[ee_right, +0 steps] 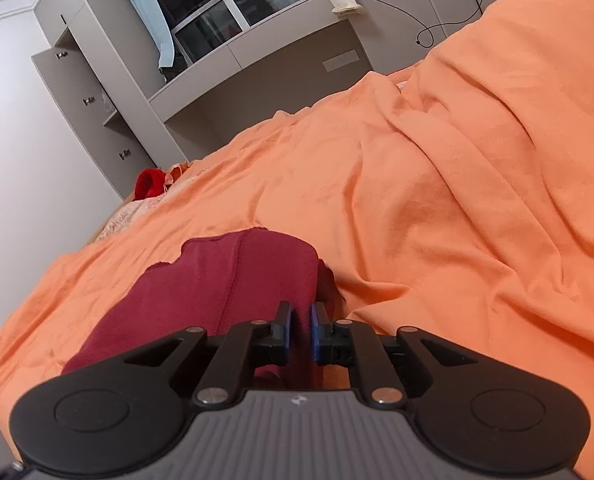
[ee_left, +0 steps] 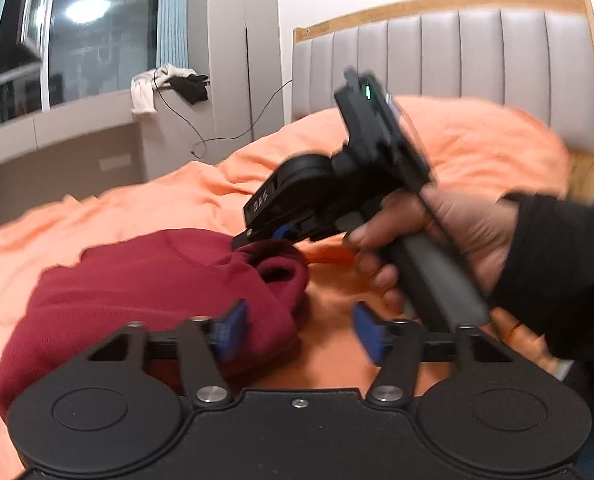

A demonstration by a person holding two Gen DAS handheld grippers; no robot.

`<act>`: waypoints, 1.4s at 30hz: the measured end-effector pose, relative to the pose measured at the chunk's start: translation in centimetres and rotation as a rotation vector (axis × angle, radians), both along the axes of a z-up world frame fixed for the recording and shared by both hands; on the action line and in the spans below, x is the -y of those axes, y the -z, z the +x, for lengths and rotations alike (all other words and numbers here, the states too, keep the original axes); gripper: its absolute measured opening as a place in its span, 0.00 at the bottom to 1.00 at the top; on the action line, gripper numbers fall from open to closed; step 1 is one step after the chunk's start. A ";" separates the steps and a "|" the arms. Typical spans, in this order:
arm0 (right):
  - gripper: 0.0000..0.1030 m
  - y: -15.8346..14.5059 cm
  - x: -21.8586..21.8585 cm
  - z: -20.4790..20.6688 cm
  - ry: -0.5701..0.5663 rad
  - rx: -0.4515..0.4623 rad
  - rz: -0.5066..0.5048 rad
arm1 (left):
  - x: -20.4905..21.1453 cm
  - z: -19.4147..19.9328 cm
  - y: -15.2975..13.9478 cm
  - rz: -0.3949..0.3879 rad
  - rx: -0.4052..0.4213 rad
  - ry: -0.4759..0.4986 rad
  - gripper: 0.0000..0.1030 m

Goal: Fold small clothes

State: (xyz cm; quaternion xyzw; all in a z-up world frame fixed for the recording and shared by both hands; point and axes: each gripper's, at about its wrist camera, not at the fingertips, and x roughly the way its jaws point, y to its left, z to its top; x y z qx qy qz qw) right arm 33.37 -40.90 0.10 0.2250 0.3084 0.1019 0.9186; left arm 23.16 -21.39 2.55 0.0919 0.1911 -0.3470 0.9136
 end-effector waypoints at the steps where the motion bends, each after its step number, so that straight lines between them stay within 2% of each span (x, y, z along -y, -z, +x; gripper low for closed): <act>1: 0.15 0.0 0.0 0.0 0.001 -0.002 -0.002 | -0.4 0.0 -0.4 -0.027 -0.015 0.002 0.73; 7: 0.32 -0.1 0.2 -0.4 0.017 0.001 -0.016 | -2.8 0.5 -2.5 -0.135 -0.057 -0.069 0.91; 9: 0.48 -0.2 0.3 -0.7 0.016 0.006 -0.012 | -3.7 1.0 -3.3 -0.166 -0.067 -0.126 0.96; 10: 0.64 -0.3 0.4 -1.0 0.013 0.010 -0.004 | -4.3 1.3 -3.6 -0.180 -0.069 -0.159 0.98; 11: 0.76 -0.4 0.5 -1.2 0.009 0.018 0.009 | -5.0 1.8 -3.8 -0.192 -0.068 -0.195 0.98; 17: 0.97 -1.4 -0.4 -2.2 -0.058 0.062 0.008 | -9.0 4.8 -4.3 -0.218 -0.085 -0.406 0.99; 23: 1.00 -0.6 -1.5 -2.7 -0.153 0.008 -0.052 | -12.3 7.2 -3.6 -0.258 -0.172 -0.523 0.99; 26: 1.00 0.7 -1.9 -2.9 -0.181 -0.035 -0.122 | -13.0 7.9 -2.5 -0.258 -0.229 -0.533 0.99; 28: 1.00 1.3 -2.0 -3.3 -0.192 -0.038 -0.137 | -13.0 8.2 -1.2 -0.230 -0.261 -0.523 0.99; 32: 1.00 1.7 -2.0 -3.9 -0.195 -0.028 -0.154 | -12.6 7.7 1.3 -0.182 -0.219 -0.522 1.00; 37: 1.00 1.5 -2.0 -3.9 -0.209 -0.039 -0.160 | -13.4 7.0 3.3 -0.221 -0.214 -0.514 1.00; 39: 1.00 1.0 -1.4 -3.7 -0.213 -0.053 -0.131 | -13.6 7.2 3.6 -0.232 -0.221 -0.502 1.00; 42: 1.00 0.4 0.2 -3.9 -0.131 -0.024 -0.041 | -13.6 7.3 3.9 -0.206 -0.202 -0.472 1.00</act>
